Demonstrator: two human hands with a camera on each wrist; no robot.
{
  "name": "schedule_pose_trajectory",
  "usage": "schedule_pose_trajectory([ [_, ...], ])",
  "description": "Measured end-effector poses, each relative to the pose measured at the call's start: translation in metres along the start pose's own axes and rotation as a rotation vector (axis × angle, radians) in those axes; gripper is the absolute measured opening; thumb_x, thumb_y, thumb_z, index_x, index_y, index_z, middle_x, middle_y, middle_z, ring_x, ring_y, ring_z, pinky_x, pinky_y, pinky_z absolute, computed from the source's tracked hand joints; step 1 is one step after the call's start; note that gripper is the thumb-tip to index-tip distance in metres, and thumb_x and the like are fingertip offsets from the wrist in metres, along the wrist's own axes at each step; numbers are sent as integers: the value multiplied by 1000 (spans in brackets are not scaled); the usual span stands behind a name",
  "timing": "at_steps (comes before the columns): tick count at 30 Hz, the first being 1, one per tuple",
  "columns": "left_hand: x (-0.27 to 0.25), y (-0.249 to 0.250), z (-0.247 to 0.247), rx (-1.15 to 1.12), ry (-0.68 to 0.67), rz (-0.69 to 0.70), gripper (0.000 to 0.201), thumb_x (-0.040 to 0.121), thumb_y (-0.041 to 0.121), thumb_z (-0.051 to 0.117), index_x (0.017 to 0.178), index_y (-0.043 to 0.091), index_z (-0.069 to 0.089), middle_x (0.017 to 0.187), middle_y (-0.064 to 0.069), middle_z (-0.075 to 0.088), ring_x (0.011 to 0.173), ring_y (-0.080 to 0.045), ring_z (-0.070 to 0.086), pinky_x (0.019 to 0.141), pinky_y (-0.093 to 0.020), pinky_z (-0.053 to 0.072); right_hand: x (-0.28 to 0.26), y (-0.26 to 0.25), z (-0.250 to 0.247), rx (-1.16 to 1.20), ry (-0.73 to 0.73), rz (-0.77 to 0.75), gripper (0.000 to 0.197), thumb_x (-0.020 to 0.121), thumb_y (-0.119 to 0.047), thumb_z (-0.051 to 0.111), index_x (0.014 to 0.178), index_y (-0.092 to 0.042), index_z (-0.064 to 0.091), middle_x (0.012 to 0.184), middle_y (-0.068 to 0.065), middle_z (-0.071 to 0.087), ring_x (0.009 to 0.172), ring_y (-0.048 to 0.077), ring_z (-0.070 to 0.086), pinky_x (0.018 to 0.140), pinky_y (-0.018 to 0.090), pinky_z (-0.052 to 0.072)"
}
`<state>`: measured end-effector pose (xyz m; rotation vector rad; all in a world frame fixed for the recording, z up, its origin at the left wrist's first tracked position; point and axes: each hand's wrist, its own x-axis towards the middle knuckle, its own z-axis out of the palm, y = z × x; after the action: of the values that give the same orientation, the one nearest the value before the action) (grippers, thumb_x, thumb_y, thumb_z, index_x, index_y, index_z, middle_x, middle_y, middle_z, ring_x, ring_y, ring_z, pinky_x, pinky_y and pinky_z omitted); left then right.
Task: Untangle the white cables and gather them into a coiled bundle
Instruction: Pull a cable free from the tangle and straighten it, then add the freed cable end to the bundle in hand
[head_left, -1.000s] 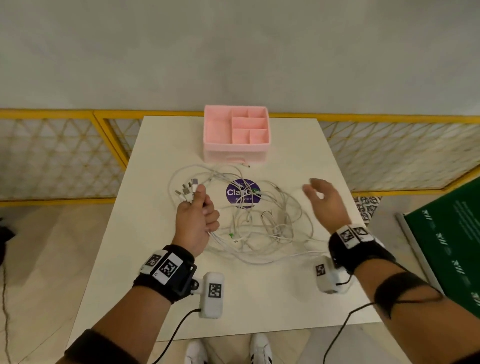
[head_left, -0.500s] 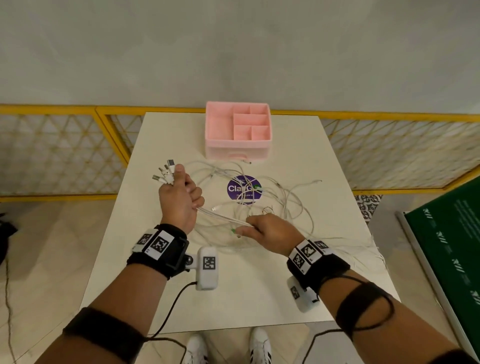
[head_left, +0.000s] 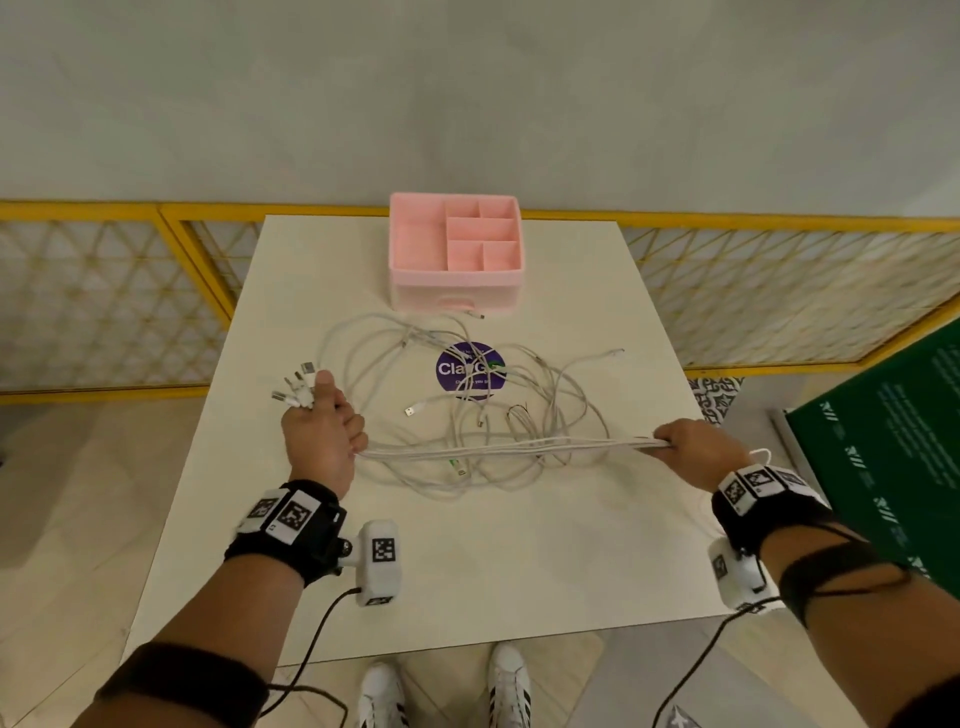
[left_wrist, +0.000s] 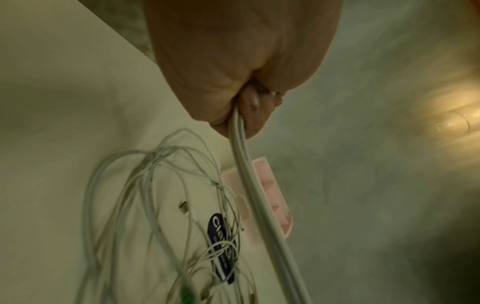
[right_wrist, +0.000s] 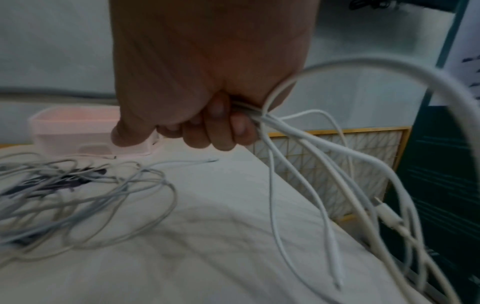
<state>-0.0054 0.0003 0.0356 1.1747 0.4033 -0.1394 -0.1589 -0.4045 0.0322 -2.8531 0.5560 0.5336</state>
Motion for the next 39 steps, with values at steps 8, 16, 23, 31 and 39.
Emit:
schedule_pose_trajectory([
  [8,-6,-25,0,85,-37,-32,45,103,38,53,65,16,45,52,5,32,40,-8,24,39,-17,18,5,35,-45,-173,229,175,40,98,-56,45,89,-26,69,74,-1,65,63,18,58,58,28,45],
  [16,17,-2,-18,29,90,20,44,104,38,51,66,17,44,49,8,33,39,-8,23,40,-16,19,10,61,-11,-335,220,140,32,98,-48,46,80,-27,63,64,-12,50,65,16,51,84,37,49],
  [23,9,-4,-11,43,78,-16,44,104,38,51,66,16,44,51,6,32,39,-8,23,40,-17,17,3,83,65,-321,-7,321,32,98,-44,42,109,-27,67,107,2,60,104,27,57,91,42,52],
  [31,-7,-27,-2,34,23,-132,44,103,41,53,67,16,46,51,6,33,38,-6,25,37,-17,18,11,62,50,-182,-260,388,98,59,-80,72,135,-24,43,135,10,44,128,36,42,101,47,42],
  [39,-11,-23,-5,11,-10,-162,43,102,42,52,68,16,47,52,6,34,38,-6,25,36,-18,19,58,-90,-22,6,-90,-93,27,92,-30,62,112,-13,65,119,8,65,111,27,60,91,34,47],
])
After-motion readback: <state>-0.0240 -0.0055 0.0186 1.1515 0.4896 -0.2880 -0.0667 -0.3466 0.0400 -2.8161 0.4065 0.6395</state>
